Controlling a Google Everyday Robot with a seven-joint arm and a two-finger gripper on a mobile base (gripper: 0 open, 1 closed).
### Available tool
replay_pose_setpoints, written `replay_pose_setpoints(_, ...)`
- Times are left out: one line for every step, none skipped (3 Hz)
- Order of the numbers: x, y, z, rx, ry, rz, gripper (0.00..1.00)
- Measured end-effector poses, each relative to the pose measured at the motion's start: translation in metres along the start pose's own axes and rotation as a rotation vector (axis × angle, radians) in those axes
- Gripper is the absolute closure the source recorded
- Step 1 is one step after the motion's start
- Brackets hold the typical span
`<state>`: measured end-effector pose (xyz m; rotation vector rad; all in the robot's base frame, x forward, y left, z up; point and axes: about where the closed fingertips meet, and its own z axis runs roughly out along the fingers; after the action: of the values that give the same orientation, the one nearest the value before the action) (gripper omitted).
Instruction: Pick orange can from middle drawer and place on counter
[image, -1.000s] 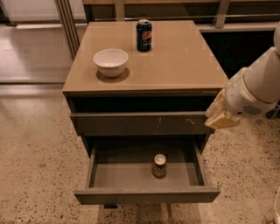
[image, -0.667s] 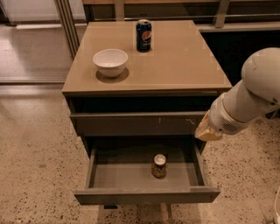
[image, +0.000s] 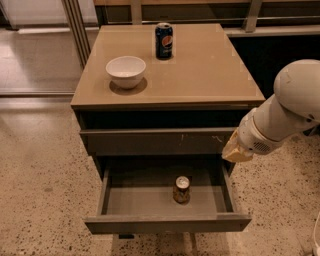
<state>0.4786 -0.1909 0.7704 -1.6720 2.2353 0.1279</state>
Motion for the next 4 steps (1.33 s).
replay_pose_setpoints(0.025, 0.007, 0.033, -0.015, -0.024, 0.029, 1.00)
replay_pose_setpoints(0.057, 0.021, 0.096, -0.036, -0.114, 0.086, 1.00)
replay_pose_setpoints(0.079, 0.022, 0.160, -0.026, -0.246, 0.147, 1.00)
replay_pose_setpoints(0.087, 0.030, 0.187, -0.057, -0.261, 0.166, 1.00)
